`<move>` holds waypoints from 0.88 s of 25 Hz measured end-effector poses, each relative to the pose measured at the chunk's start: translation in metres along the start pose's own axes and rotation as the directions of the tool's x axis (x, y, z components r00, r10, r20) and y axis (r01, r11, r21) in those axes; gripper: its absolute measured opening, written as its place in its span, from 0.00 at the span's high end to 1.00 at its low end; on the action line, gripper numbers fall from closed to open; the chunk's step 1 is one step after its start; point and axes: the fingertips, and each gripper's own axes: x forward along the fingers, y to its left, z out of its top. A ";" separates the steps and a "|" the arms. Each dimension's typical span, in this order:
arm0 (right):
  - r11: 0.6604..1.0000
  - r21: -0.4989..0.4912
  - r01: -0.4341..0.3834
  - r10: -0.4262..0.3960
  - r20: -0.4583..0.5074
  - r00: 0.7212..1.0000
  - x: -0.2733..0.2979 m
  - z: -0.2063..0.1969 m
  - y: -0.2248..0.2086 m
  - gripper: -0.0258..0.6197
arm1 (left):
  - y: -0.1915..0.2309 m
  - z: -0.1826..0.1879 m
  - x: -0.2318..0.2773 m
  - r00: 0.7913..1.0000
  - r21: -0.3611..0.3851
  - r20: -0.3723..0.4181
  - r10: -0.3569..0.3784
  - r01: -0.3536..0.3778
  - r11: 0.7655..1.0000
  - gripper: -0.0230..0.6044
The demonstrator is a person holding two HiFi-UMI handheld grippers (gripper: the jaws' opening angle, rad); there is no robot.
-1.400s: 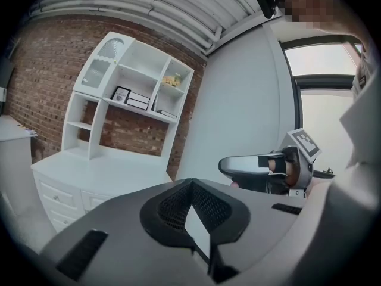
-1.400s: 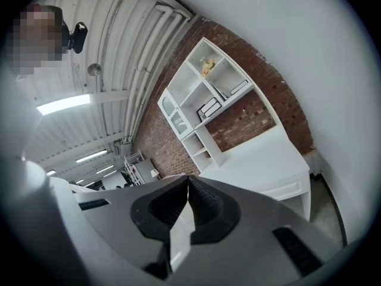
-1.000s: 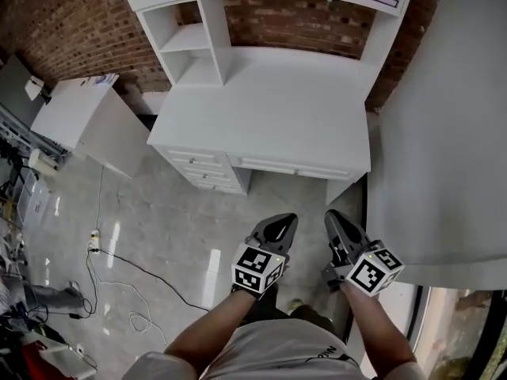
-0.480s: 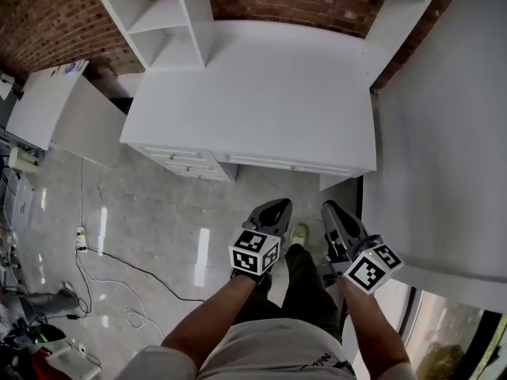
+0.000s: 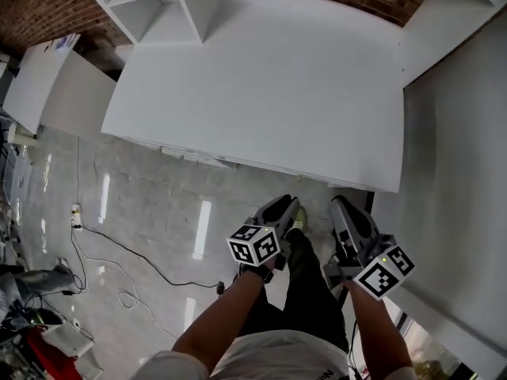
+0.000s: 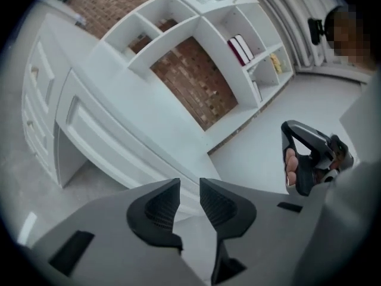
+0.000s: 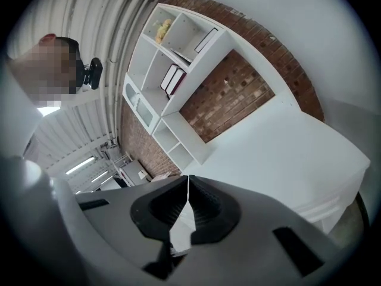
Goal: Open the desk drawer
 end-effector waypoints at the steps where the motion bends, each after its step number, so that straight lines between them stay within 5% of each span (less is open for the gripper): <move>1: 1.000 0.007 -0.006 0.006 -0.006 1.000 0.005 0.000 -0.006 0.93 | 0.011 -0.003 0.007 1.000 -0.047 0.011 0.003 -0.002 0.999 0.80; 7: 0.998 0.051 -0.025 0.026 -0.026 0.999 0.033 -0.005 -0.043 0.93 | 0.066 -0.023 0.052 0.999 -0.189 0.008 0.043 -0.040 0.981 0.78; 22: 0.997 0.070 -0.024 0.029 -0.058 0.998 0.054 -0.015 -0.071 0.93 | 0.097 -0.050 0.103 1.000 -0.301 -0.028 -0.007 -0.002 0.954 0.75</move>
